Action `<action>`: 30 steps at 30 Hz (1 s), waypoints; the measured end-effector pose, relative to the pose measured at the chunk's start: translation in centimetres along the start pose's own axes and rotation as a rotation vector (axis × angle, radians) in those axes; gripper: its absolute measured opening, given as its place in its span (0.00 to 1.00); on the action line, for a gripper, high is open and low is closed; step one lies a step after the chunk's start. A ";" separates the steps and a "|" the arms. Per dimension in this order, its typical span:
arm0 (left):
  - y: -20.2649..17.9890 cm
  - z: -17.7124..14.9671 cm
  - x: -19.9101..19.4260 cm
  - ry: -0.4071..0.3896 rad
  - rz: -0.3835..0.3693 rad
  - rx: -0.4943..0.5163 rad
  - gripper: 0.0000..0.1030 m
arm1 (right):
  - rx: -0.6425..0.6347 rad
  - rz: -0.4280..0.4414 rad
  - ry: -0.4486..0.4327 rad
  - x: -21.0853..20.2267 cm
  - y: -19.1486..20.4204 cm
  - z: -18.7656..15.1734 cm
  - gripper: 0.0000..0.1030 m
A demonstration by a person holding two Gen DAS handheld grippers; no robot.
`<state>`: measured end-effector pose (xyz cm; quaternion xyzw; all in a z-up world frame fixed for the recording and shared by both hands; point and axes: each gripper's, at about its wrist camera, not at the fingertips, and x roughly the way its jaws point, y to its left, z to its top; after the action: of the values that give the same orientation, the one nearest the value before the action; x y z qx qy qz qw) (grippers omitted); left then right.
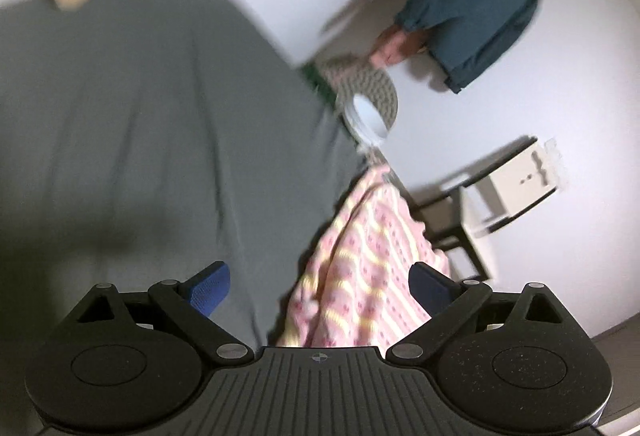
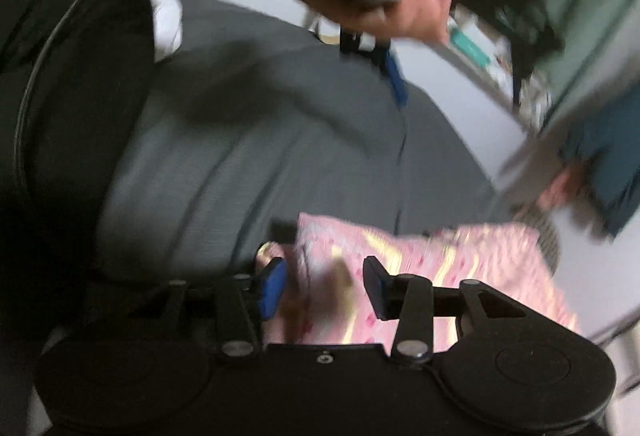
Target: Fold clothes
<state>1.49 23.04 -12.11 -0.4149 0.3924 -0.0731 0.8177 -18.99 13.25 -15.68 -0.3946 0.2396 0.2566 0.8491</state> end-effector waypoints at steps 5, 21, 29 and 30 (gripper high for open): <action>5.8 -0.9 0.7 0.015 -0.007 -0.289 0.94 | -0.140 -0.018 0.015 2.6 1.5 0.6 0.28; 4.7 -0.4 0.5 -0.017 -0.021 -0.206 0.94 | -0.122 0.112 -0.003 0.7 1.2 0.5 0.10; 1.0 -0.6 3.6 0.087 0.026 0.000 0.94 | 0.050 0.190 -0.007 -0.1 1.0 0.7 0.32; 0.3 -0.6 3.9 0.092 0.033 0.046 0.94 | 0.101 0.211 -0.017 -0.7 -0.1 0.7 0.32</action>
<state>3.66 21.07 -14.83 -0.3855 0.4347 -0.0875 0.8092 -19.31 13.60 -14.78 -0.3219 0.2850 0.3355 0.8382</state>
